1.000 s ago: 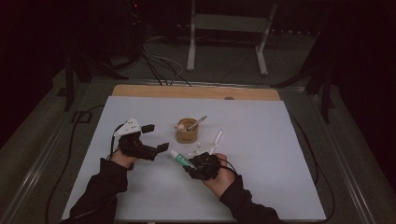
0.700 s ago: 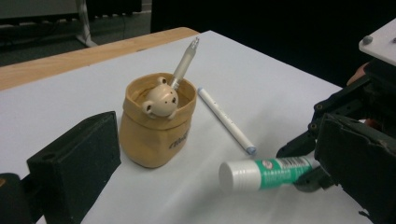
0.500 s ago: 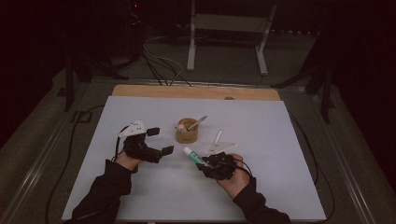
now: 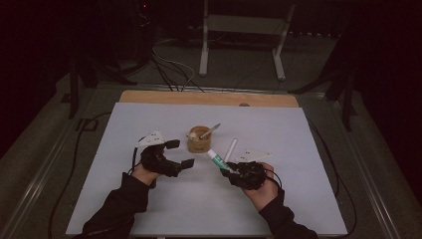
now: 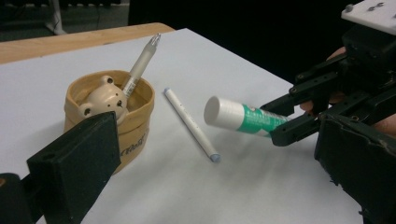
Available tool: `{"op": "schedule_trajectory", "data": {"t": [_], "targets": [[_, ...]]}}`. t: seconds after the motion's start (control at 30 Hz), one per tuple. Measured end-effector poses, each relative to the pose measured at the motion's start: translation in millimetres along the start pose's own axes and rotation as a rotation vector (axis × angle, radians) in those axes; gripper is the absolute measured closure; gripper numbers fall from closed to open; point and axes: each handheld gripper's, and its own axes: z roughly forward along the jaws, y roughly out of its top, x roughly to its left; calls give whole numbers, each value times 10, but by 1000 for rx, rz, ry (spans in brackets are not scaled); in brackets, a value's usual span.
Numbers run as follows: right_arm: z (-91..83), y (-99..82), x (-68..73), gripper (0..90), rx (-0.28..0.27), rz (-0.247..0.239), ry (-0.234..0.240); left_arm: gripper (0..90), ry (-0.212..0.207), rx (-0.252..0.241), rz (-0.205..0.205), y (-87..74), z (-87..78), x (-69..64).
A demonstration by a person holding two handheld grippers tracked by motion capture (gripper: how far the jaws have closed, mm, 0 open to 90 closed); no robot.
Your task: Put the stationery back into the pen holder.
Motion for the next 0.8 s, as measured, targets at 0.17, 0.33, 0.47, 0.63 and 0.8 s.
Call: {"op": "schedule_trajectory", "data": {"t": [0.17, 0.33, 0.47, 0.63, 0.8], "targets": [[-32, 5, -25, 658, -26, -6, -16, 8, 25, -5, -45, -6, 38, -23], [-28, -11, -37, 658, -61, -3, -17, 9, 40, -28, -98, -29, 64, -30], [-10, -32, -71, 658, -89, 28, 18, 9, 31, -54, -103, -47, 79, -49], [-18, -39, -121, 658, -105, 73, 64, 16, 19, -66, -73, -71, 108, -66], [-45, -46, -177, 658, -146, 121, 119, 19, -6, -67, -95, -97, 150, -80]]}}
